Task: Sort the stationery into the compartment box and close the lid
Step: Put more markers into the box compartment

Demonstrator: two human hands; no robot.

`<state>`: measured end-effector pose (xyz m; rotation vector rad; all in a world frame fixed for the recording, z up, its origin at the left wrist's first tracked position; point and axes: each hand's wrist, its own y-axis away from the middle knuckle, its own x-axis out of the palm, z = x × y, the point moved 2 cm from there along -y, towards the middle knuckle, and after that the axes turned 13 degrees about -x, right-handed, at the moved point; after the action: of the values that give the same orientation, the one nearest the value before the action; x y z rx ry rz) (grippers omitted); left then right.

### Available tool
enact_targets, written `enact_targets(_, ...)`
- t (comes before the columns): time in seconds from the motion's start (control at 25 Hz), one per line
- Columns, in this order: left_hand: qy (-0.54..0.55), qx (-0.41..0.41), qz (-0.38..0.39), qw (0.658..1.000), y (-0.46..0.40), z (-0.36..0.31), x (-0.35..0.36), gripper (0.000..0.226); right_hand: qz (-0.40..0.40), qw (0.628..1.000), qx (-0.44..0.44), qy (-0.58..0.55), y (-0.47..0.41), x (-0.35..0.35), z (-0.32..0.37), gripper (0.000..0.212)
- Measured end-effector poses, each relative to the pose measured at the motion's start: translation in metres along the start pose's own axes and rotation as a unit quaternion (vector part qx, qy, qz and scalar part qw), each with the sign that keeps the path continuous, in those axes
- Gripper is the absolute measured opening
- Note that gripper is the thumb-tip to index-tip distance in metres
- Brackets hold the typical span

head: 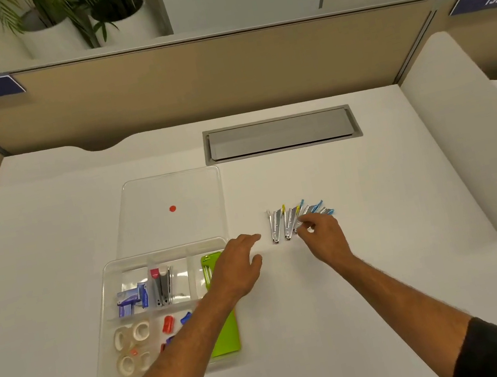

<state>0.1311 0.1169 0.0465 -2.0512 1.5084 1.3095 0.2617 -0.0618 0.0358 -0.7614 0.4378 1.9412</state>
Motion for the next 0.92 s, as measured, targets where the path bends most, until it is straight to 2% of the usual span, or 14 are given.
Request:
enact_targets(0.24,0.01,-0.02,-0.01,1.0,-0.027,-0.009,0.011,0.04,0.037,0.998,0.048,0.001,-0.049,0.011,-0.011,0.02)
enact_targets(0.56,0.013,-0.037,0.003,0.999,-0.056,0.004,0.016,0.038,0.137,0.974,0.065,0.168,-0.097,0.045,-0.026,0.018)
enact_targets(0.8,0.022,-0.082,0.024,0.996,-0.081,-0.011,0.035,0.046,0.164,0.974,0.099,0.125,-0.106,0.053,-0.031,0.025)
enact_targets(0.92,-0.035,-0.106,0.025,0.993,-0.098,-0.026,0.046,0.051,0.147,0.977,0.124,0.092,-0.101,0.049,-0.031,0.02)
